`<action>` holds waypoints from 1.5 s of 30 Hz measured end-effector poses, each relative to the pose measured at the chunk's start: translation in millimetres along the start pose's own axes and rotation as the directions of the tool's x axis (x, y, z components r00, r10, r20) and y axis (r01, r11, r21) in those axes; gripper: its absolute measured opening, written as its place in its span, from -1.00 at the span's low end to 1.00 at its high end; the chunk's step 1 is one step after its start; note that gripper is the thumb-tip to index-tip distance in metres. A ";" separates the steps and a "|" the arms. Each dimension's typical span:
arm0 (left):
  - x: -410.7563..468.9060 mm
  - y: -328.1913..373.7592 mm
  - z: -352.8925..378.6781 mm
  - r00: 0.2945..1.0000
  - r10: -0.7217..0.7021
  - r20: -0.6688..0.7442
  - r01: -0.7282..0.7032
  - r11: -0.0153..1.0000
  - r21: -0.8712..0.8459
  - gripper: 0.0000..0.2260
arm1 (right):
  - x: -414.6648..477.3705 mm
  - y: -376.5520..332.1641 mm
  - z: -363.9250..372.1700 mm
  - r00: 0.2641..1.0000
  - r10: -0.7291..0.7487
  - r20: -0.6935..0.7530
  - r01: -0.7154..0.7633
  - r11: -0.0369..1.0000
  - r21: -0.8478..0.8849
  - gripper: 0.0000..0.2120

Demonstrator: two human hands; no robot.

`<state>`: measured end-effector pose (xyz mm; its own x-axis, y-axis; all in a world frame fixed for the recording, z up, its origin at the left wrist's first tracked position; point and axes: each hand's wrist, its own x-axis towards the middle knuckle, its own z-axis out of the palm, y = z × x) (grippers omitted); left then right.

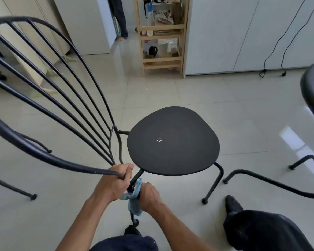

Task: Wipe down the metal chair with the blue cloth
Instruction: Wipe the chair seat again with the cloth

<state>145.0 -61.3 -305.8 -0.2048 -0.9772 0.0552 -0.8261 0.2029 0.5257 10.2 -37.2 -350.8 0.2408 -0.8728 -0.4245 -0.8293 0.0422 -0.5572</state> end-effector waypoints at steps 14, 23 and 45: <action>-48.4 13.3 30.2 0.783 -0.358 -0.509 0.329 0.932 -0.150 -0.89 | -86.9 81.2 -166.7 0.802 0.041 -0.595 0.101 0.974 0.203 -0.88; -34.9 34.9 39.3 0.825 -0.565 -0.020 0.522 0.749 0.408 -0.77 | -16.4 106.7 -128.9 0.979 0.008 -0.205 -0.067 0.957 -0.283 -0.57; 24.5 27.1 98.8 0.770 -0.567 -0.291 0.574 0.816 -0.070 -0.40 | -9.5 164.2 -98.1 0.901 -0.214 -0.376 0.058 0.921 -0.384 -0.43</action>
<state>65.8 -73.6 -374.1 0.4636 -0.8860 -0.0090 -0.7547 -0.4001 0.5199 -177.7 -69.7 -368.2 0.2045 -0.9788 0.0052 -0.9439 -0.1986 -0.2637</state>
